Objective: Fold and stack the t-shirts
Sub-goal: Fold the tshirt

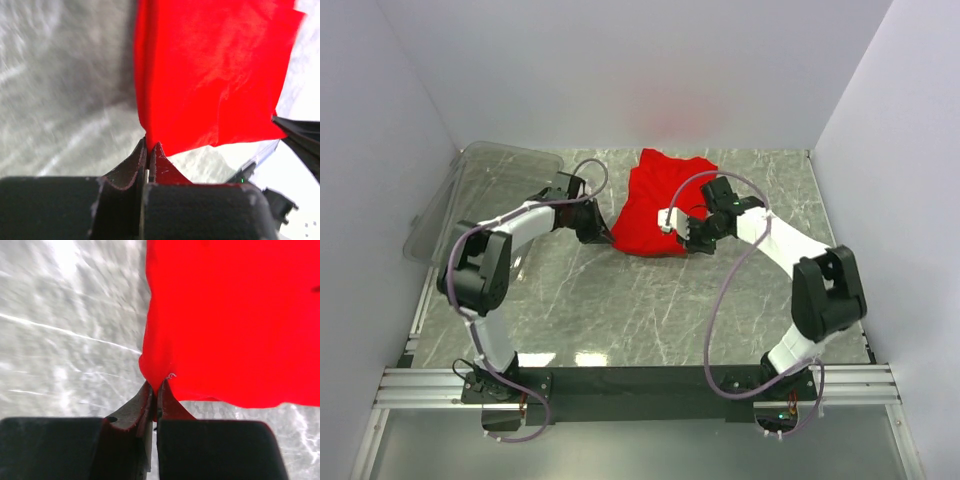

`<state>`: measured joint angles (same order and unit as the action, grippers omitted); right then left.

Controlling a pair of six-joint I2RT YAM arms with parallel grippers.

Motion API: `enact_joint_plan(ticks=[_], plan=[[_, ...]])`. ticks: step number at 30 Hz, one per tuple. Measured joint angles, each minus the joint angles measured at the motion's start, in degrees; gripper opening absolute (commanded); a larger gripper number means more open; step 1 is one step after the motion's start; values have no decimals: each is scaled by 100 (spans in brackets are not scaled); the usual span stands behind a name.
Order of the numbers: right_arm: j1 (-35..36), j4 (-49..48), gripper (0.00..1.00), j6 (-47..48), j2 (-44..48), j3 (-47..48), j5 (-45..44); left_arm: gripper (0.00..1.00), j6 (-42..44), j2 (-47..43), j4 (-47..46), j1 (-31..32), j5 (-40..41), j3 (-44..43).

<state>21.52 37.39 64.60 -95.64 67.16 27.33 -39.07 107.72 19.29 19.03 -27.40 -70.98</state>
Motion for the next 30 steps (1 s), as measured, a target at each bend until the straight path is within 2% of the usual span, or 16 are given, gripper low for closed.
enact_joint_plan(ticks=[11, 17, 20, 24, 30], plan=[[-2, 776, 0, -518, 1174, -203, 957, 1, 378, -1508, 505, -114, -398, 977], [24, 828, 0, -872, 1633, -520, 1167, 1, 404, -2133, 769, -184, -638, 949], [24, 809, 0, -1049, 1613, -597, 1180, 1, 363, -1991, 780, -197, -789, 619], [-17, 723, 0, -1292, 1412, -540, 1202, 1, 323, -1327, 758, -197, -949, -197], [-461, 695, 0, -1572, 678, 170, 1316, 1, 299, -282, 837, -197, -988, -1419]])
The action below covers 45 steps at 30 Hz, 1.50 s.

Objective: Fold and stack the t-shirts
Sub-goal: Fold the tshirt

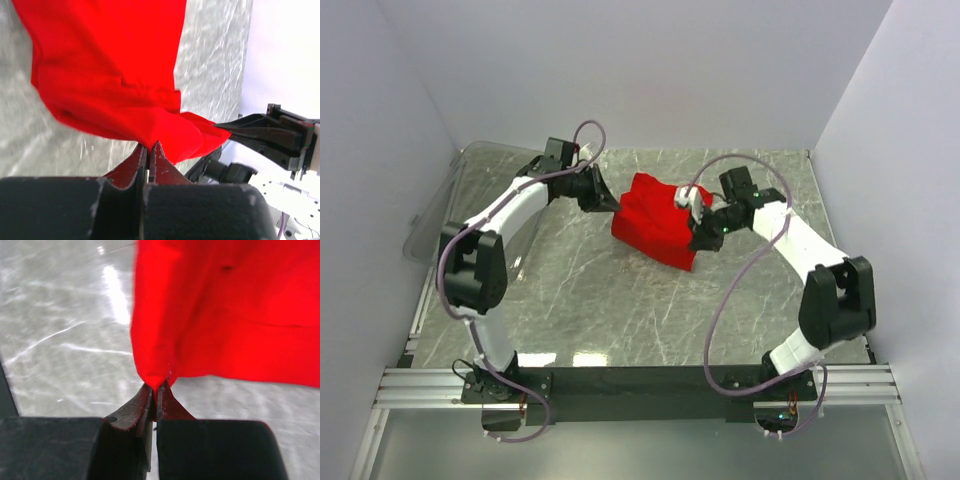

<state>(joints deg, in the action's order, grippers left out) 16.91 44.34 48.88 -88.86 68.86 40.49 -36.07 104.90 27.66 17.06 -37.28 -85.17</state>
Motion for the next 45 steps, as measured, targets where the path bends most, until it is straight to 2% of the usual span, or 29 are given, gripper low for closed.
enact_joint_plan(ticks=[9, 23, 30, 36, 45], plan=[[-527, 192, 0, -44, -1147, 1231, 223, 1, -306, 905, -125, -7, -55, -992], [-798, 323, 0, -98, -1628, 2168, 264, 1, -1091, 1729, -1196, -11, -192, -1941], [-857, 282, 0, -201, -2173, 2435, 210, 1, -1185, 2267, -1377, -20, -98, -2363], [-894, 208, 0, -345, -2218, 2551, 127, 1, -1322, 2452, -1523, -39, 46, -2415], [-1069, -31, 0, -533, -2435, 2855, -59, 1, -1596, 3012, -1941, -48, 72, -2953]])
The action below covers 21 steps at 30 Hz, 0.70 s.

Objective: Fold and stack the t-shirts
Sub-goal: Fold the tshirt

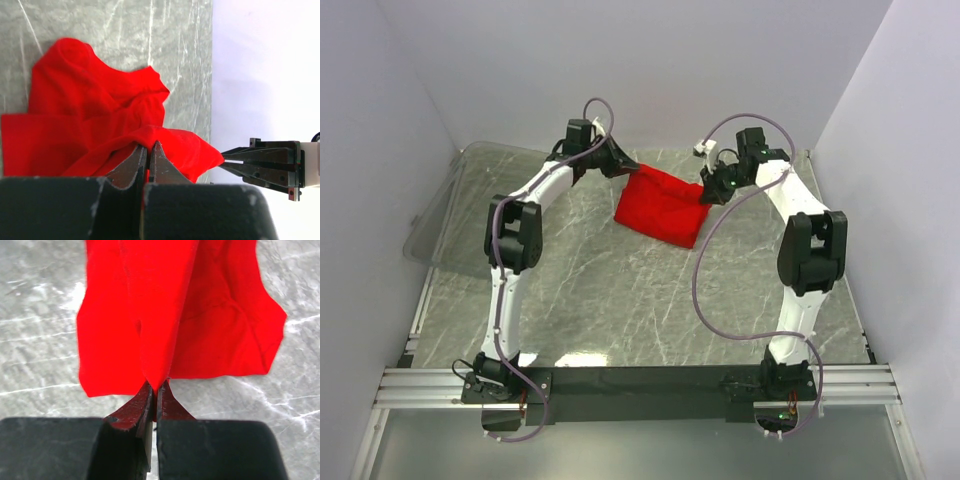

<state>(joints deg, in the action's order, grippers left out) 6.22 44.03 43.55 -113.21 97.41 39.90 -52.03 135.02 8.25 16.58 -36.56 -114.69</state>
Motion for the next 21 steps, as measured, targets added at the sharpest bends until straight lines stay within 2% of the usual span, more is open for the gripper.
enact_joint_plan(ticks=[12, 21], plan=[[-46, -354, 0, -289, -365, 42, -428, 1, -363, 739, -396, 7, 48, -267], [-94, -726, 0, -566, -501, 44, -706, 1, -487, 914, -518, 57, 225, -461]])
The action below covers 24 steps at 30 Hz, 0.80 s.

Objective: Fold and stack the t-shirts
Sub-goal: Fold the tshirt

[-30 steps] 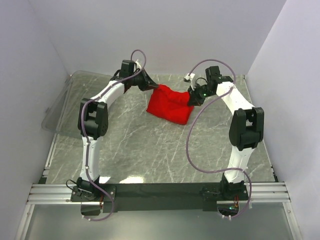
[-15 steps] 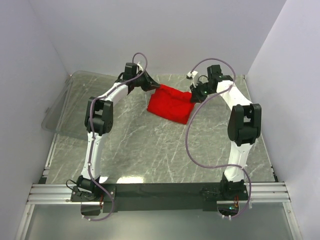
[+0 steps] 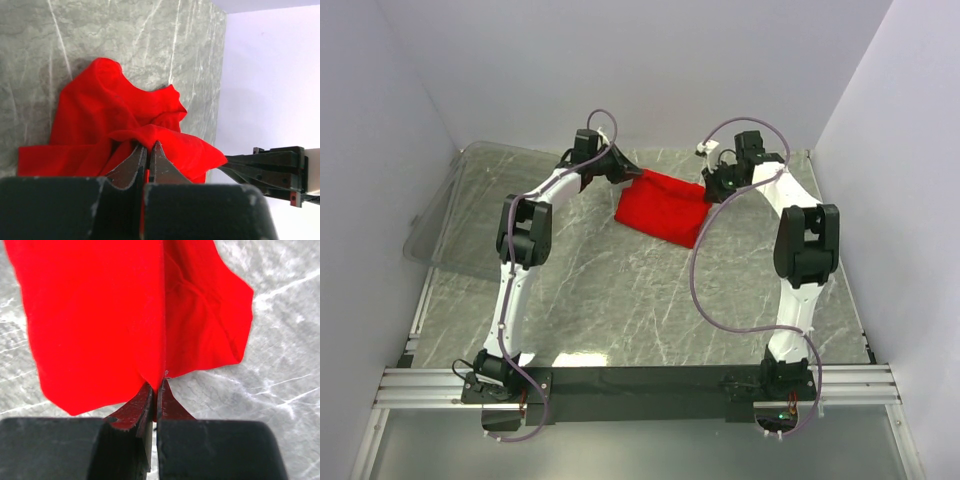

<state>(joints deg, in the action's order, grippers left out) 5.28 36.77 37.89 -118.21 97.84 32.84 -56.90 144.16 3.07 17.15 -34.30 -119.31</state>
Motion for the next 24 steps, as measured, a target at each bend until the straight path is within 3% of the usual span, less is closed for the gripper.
enact_joint_plan(ticks=[24], plan=[[-2, -356, 0, -422, -424, 181, -354, 1, -407, 306, -426, 15, 282, -153]])
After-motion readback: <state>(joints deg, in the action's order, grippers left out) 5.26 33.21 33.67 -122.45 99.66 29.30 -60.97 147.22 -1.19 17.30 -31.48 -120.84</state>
